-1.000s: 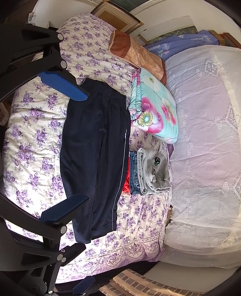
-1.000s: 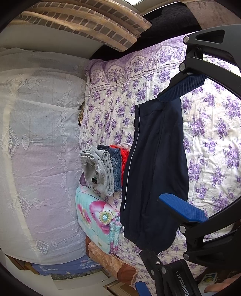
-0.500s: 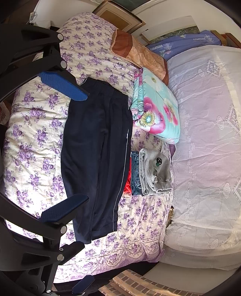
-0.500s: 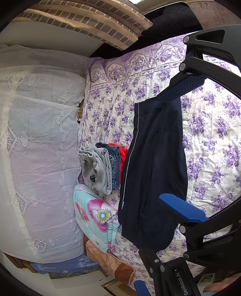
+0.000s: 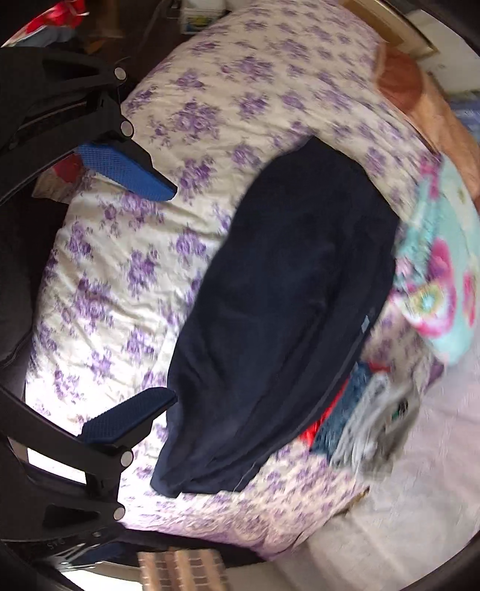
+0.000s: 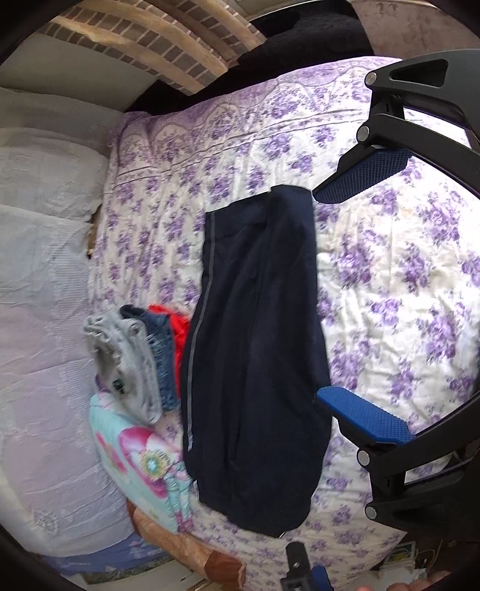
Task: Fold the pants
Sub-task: 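Grasp the sweatpants waistband with the left tool while the right tool approaches a leg hem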
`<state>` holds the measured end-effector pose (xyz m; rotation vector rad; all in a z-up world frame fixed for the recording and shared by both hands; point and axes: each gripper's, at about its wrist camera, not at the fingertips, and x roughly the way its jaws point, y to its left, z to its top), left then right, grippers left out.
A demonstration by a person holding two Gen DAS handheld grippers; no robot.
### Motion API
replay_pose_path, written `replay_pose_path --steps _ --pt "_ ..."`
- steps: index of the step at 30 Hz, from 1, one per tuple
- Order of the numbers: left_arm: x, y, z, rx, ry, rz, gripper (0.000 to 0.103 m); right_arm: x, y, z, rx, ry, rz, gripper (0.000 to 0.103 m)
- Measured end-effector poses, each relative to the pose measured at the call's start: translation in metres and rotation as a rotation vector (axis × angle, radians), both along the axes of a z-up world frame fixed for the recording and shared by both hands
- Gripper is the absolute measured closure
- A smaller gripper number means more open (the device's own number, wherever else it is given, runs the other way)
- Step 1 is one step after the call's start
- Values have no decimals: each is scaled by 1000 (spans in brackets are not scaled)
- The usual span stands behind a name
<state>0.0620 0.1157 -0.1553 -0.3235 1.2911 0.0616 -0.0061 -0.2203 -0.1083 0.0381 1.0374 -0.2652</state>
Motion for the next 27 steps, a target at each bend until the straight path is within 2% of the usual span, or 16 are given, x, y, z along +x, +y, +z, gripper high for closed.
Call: replay_pose_path --steps 3,6,9,12,13,15,17,19,21,24,27 --pt "18 57 -51 23 75 134 5 -7 -15 -33 3 99 -42 4" --pt "54 102 -98 28 130 191 5 -6 -22 -57 -15 172 -68 4" --pt "90 133 -143 -33 190 224 6 -2 -27 -72 -42 213 -77 4" --pt "113 151 -168 -117 201 268 11 1 -37 -81 -67 240 -86 4" --pt "118 152 -169 -135 198 278 11 -1 -41 -83 -67 241 -93 4" --pt "128 151 -162 -153 163 254 24 -4 -51 -85 -47 245 -110 4" --pt "137 148 -152 -168 139 225 58 -7 -63 -86 -15 240 -136 4" --pt "140 152 -141 -210 95 222 81 -11 -75 -86 6 219 -164 4" --pt "140 156 -135 -250 59 233 83 -15 -88 -87 56 179 -185 4" --pt "127 156 -133 -226 51 246 83 -23 -111 -99 148 125 -237 4" --pt "105 161 -140 -223 42 271 83 -26 -132 -117 203 114 -333 4"
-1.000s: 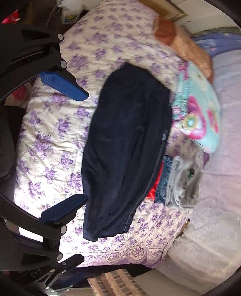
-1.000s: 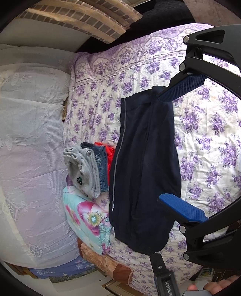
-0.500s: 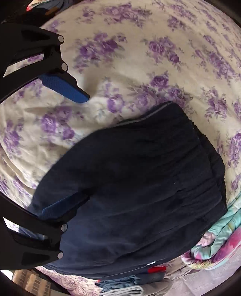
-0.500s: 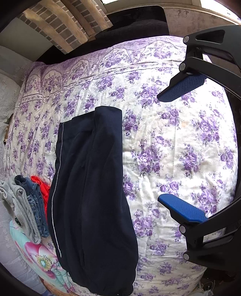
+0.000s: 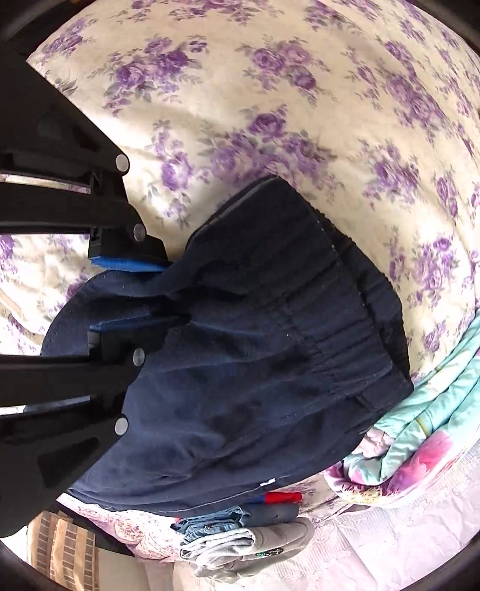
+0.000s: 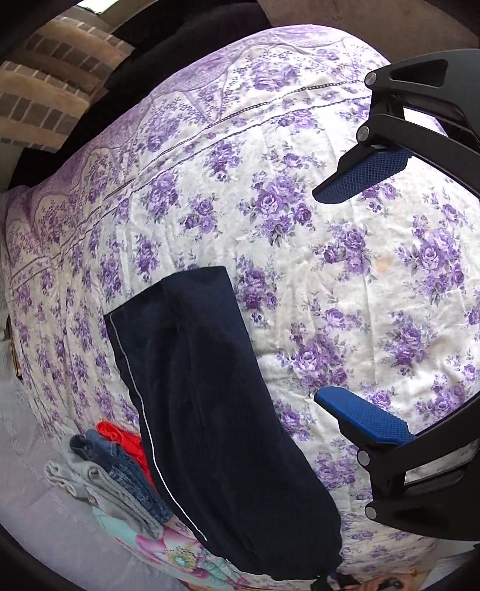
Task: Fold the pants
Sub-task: 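Grasp the sweatpants waistband with the left tool while the right tool approaches a leg hem, then grasp the leg hem with the right tool while the left tool holds the waistband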
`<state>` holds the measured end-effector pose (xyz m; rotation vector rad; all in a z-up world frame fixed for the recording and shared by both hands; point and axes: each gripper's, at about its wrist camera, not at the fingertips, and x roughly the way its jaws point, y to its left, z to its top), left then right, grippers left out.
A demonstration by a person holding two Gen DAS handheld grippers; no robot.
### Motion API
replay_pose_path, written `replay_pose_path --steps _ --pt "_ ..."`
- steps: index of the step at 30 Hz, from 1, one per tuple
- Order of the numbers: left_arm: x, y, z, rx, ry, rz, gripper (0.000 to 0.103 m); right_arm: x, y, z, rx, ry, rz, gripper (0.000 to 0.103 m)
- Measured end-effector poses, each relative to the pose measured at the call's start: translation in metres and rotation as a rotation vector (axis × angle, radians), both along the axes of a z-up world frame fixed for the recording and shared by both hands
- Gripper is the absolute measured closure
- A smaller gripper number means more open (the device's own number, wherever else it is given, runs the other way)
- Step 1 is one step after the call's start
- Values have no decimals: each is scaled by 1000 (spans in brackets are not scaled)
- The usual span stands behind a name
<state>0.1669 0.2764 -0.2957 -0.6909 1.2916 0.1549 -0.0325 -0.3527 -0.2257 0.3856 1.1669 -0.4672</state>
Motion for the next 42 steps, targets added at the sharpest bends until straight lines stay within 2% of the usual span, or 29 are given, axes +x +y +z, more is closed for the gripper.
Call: replay_pose_path --steps 3,4,10,11,12,13,15,19,22,24,27,29,30,31,32,33,35,37,40,42 --pt "-8 1 -2 3 0 2 83 4 -18 -22 119 -69 -74 4" --pt "1 13 -15 9 2 -4 83 8 -24 -31 158 -91 -99 4" --pt "15 10 -18 35 39 -14 83 54 -46 -92 429 -157 -220 6" --pt "16 11 -19 35 45 -15 82 60 -48 -97 433 -181 -248 13" --pt "20 10 -20 33 53 -15 82 65 -49 -97 424 -219 -267 60" --pt "23 9 -21 31 62 -15 82 72 -51 -98 464 -257 -248 87" --pt "25 12 -18 27 75 -5 83 81 -57 -90 517 -264 -289 88" --pt "13 12 1 51 21 4 85 81 -55 -43 471 -228 -268 89" --pt "-16 25 14 22 -11 54 87 60 -44 -16 459 -97 -277 89" --pt "-44 35 24 11 -25 78 87 32 -44 -6 456 -38 -292 89" --pt "-63 29 36 49 -33 45 88 17 -45 -6 395 6 -302 88" --pt "-61 23 29 88 1 11 87 26 -53 -33 371 62 -322 83" --pt "-55 23 18 107 37 8 87 36 -56 -53 353 113 -324 69" --pt "-48 23 3 125 80 13 87 48 -59 -74 325 171 -320 50" --pt "-41 24 -12 127 116 18 85 61 -58 -94 309 203 -299 43" --pt "-37 27 -23 110 135 34 84 70 -57 -107 293 222 -271 30" --pt "-34 28 -14 119 130 49 85 79 -52 -96 269 208 -236 29" --pt "-41 26 6 161 95 -4 85 76 -48 -74 275 149 -153 31" --pt "-62 28 35 194 40 -55 79 48 -52 -37 219 111 -107 25" --pt "-76 28 54 259 24 -62 82 19 -58 -18 200 66 -135 25"
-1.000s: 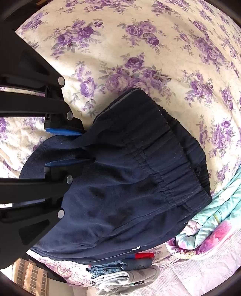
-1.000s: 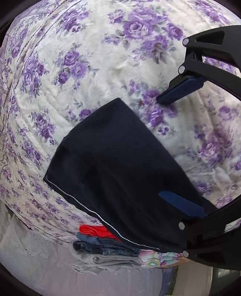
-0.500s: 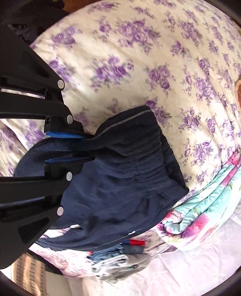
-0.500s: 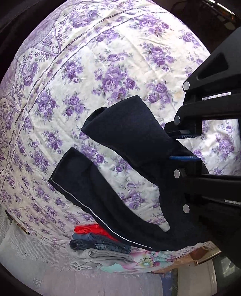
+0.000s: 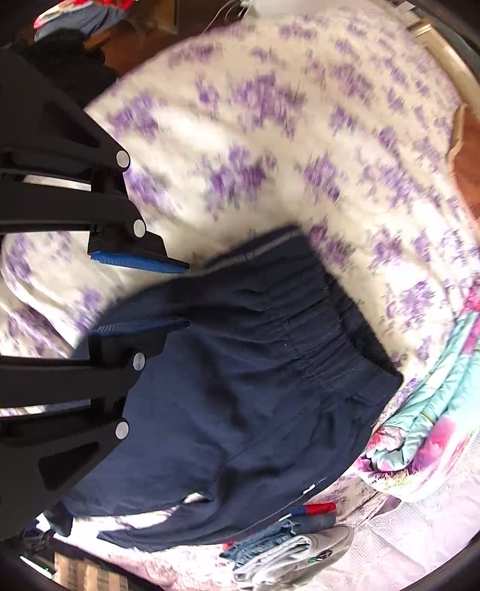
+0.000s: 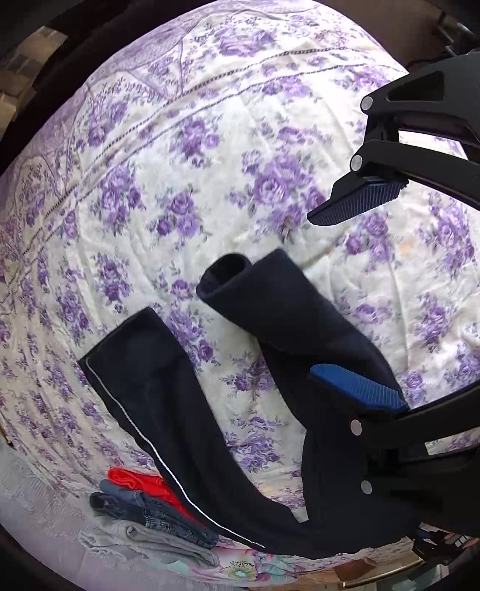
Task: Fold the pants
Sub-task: 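Grasp the leg hem with the right tool while the left tool holds the waistband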
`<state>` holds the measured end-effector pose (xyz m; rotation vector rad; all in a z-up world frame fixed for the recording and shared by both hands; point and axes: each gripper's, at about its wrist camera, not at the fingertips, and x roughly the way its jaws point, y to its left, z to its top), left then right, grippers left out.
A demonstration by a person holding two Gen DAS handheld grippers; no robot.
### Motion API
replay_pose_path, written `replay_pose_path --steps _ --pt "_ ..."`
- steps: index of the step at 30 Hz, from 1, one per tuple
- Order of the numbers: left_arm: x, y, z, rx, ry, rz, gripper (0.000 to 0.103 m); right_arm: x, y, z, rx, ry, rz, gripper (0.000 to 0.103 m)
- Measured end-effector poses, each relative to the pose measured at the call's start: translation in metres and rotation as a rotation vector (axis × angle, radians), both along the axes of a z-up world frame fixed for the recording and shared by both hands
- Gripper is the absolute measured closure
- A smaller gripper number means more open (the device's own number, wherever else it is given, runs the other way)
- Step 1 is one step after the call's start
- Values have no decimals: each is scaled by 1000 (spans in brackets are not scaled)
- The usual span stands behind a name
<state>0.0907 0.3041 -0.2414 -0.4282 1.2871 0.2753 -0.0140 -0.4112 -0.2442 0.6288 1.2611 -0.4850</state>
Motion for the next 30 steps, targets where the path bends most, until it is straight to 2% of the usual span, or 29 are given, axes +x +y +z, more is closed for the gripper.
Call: replay_pose_path --steps 2,4,7,11,14,15,16,18,25,28,30 --pt "-7 -2 16 27 -28 -28 82 -30 -8 9 -25 -49 -52 29" --pt "-7 -13 25 36 -57 -75 82 -46 -17 3 6 -89 -84 65" --pt "8 -38 23 62 -53 -147 82 -37 -30 -30 158 -157 -109 66" --pt "37 -80 4 40 -34 -232 82 -6 -20 -63 182 -151 -119 66" --pt "54 -120 -16 72 8 -279 82 9 -24 -82 256 -153 -161 63" --pt "63 -134 -24 80 22 -289 82 13 -24 -81 265 -166 -170 73" --pt "66 -138 -30 92 36 -292 82 14 -25 -80 292 -192 -177 96" --pt "68 -147 -40 83 51 -296 82 12 -27 -74 324 -216 -207 98" --pt "67 -160 -67 91 96 -320 82 -29 -26 -28 300 -295 -225 100" --pt "51 -158 -70 83 104 -329 82 -64 -20 -8 275 -273 -231 100" --pt "40 -160 -76 76 118 -332 82 -86 -16 -10 250 -211 -251 100"
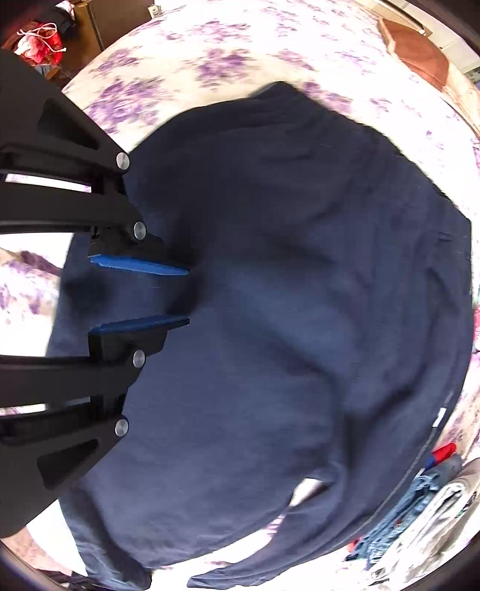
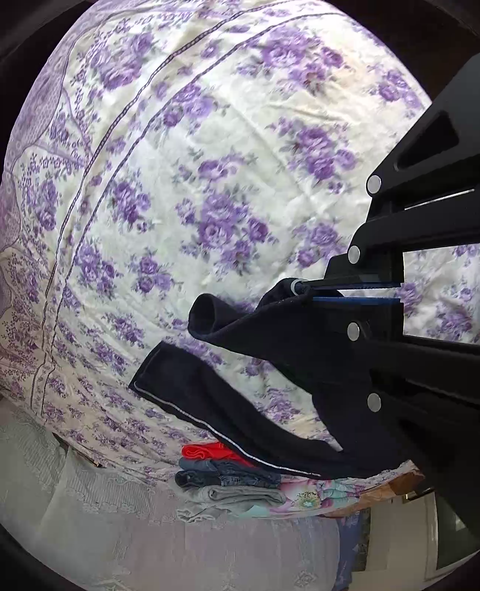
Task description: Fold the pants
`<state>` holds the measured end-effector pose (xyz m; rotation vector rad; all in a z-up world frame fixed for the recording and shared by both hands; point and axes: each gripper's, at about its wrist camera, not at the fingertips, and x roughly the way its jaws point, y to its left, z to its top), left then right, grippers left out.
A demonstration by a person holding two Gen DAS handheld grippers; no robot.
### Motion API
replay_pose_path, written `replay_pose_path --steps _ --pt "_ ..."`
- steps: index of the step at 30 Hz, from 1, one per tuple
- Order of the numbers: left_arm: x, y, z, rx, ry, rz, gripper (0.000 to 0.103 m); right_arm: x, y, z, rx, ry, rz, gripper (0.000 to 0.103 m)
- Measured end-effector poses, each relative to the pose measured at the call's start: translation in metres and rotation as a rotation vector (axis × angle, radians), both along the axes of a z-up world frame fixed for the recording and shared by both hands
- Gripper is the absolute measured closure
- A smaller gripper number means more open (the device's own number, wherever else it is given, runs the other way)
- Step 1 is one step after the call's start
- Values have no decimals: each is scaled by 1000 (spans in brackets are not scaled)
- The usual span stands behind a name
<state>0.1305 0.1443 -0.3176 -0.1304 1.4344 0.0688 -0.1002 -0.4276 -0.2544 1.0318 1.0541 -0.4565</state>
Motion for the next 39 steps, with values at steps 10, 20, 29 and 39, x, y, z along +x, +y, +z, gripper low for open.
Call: replay_pose_path --steps 10,20,29,39 --pt "-24 -40 -8 61 21 -84 75 1 24 -47 -199 311 115 85" --pt "73 8 85 109 -232 -85 20 93 37 54 -444 80 239 34" --pt "289 63 48 -3 -31 -408 21 211 87 51 -401 54 382 34" --pt "332 -9 -24 -68 148 -807 20 245 84 19 -375 139 374 34"
